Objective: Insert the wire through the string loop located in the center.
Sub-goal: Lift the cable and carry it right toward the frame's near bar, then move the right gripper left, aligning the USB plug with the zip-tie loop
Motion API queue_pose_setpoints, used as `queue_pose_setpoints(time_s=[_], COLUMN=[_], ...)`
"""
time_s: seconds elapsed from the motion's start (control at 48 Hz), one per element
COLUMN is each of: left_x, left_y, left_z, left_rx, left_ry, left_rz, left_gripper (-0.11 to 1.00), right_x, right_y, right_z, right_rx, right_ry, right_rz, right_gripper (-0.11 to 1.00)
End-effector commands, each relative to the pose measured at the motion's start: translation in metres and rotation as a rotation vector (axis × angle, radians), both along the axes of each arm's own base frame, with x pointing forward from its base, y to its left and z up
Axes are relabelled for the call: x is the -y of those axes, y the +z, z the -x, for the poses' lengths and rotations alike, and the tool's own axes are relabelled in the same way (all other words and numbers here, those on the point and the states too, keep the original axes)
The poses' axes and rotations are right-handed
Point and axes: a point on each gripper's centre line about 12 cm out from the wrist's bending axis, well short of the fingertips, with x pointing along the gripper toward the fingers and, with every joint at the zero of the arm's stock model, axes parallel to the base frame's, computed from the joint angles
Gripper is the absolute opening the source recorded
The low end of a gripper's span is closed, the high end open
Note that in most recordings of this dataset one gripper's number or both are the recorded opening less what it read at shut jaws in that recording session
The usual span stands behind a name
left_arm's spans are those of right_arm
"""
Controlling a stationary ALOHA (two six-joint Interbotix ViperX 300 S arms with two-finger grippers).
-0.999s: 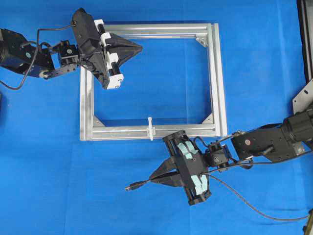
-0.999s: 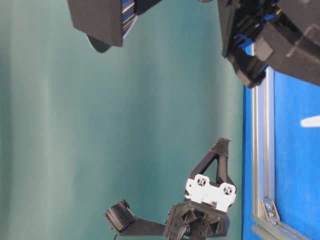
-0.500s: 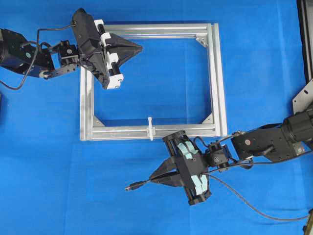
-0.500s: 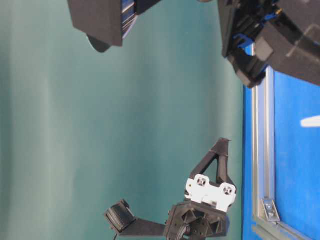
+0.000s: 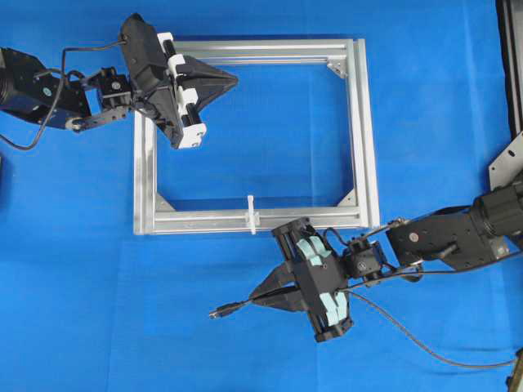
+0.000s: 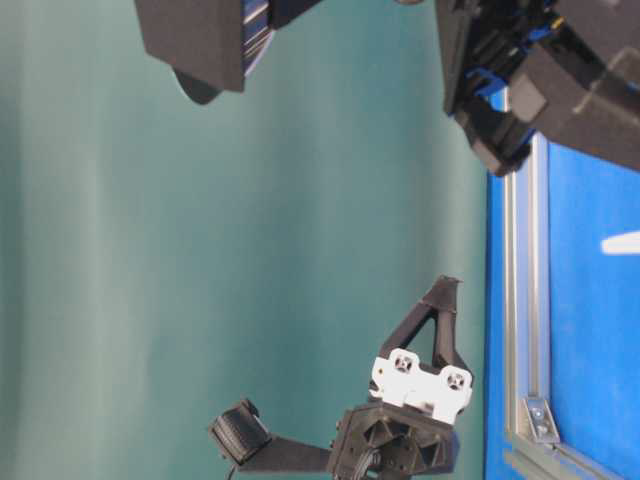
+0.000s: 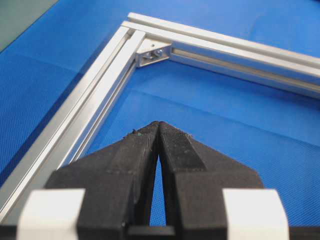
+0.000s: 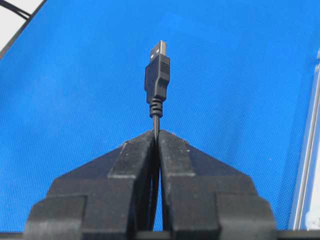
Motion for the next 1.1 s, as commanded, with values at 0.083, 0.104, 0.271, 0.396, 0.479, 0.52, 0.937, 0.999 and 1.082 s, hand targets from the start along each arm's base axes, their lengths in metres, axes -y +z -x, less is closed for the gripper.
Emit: queue_pose_setpoints(time_s=[0.083,0.104,0.271,0.396,0.479,0.52,0.937,0.999,1.082], left_x=[-0.001,-0.001,0.0,0.0,0.0,0.0,-0.001,0.0,-0.001], left_y=[0.014,0.014,0.014,0.014,0.014,0.014,0.014,0.014,0.015], left_z=[-0.001,-0.001,-0.002,-0.001,-0.001,-0.001,-0.001,-0.001,-0.002], left_rx=[0.039,0.039,0.041,0.039,0.039,0.039,0.04,0.039,0.041], left_ry=[-0.001,-0.001,-0.002,-0.002,-0.002,-0.003,-0.001,-0.003,-0.002], left_rz=[-0.015,-0.013,-0.014,-0.013,-0.013,-0.015,-0.017,-0.018,-0.018], left_gripper=[0.0,0.0,0.0,0.0,0.0,0.0,0.0,0.0,0.0], right_x=[-0.002,-0.002,-0.002,-0.001,0.001,0.002,0.02,0.022,0.025], right_y=[0.019,0.019,0.018,0.019,0.018,0.019,0.021,0.02,0.021], right_z=[-0.003,-0.003,-0.002,0.002,0.007,0.01,0.067,0.075,0.083], right_rx=[0.05,0.052,0.049,0.047,0.043,0.043,0.011,0.005,0.003], right_ry=[0.005,0.005,0.005,0.005,0.005,0.005,-0.001,-0.002,-0.003], right_rz=[-0.014,-0.014,-0.013,-0.013,-0.013,-0.013,-0.01,-0.009,-0.01], right_gripper=[-0.02,-0.02,-0.02,-0.02,-0.02,-0.02,-0.02,-0.02,-0.02])
